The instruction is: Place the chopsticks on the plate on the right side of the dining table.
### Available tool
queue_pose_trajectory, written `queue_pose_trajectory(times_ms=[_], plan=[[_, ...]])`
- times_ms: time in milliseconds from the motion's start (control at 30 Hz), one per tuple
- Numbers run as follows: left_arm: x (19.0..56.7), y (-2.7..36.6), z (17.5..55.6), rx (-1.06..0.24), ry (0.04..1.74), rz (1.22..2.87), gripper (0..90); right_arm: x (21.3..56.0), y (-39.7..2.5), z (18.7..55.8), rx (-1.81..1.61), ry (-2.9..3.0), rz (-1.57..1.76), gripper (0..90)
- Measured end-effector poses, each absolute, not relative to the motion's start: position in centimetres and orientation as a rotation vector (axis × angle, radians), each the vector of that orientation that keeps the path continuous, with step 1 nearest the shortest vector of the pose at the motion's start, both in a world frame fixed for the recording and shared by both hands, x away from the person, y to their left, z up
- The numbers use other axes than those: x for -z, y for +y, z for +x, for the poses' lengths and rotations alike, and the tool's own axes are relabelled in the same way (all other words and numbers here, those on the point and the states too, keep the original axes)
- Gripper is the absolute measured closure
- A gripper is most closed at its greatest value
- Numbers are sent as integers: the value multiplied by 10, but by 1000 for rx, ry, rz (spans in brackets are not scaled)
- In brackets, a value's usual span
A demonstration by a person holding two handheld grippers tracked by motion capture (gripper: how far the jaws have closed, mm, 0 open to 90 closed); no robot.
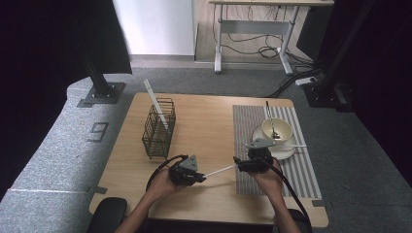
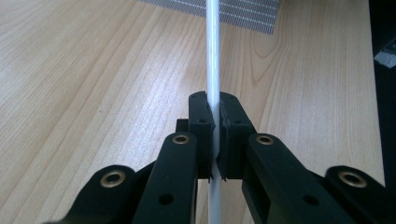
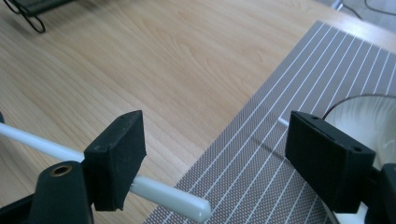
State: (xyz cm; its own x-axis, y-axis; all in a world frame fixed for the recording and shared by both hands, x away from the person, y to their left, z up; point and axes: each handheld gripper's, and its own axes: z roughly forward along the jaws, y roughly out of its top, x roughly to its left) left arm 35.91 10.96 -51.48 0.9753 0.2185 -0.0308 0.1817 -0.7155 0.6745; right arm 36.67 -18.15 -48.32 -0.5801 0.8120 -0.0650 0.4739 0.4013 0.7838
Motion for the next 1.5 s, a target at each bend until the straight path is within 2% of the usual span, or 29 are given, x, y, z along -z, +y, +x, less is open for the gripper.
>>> queue_pose_trajectory(times_ms=[400,600,833,1000,1067,1300,1500], plan=[[517,109,358,-78,242,2436,855,506,-186,370,-968,2283,1112,209],[517,110,357,-73,212,2475,856,504,-186,368,-980,2342,1094,190],[513,113,355,-62,150,2536,856,499,-180,358,-981,2511,957,131],[509,113,350,-71,97,2570,856,501,-164,349,-914,2661,813,140],[508,113,349,-76,79,2574,856,503,-156,345,-872,2693,771,189],[508,113,347,-77,43,2573,856,505,-142,337,-776,2766,650,469],[509,112,347,-71,34,2567,856,507,-139,335,-719,2805,582,643]])
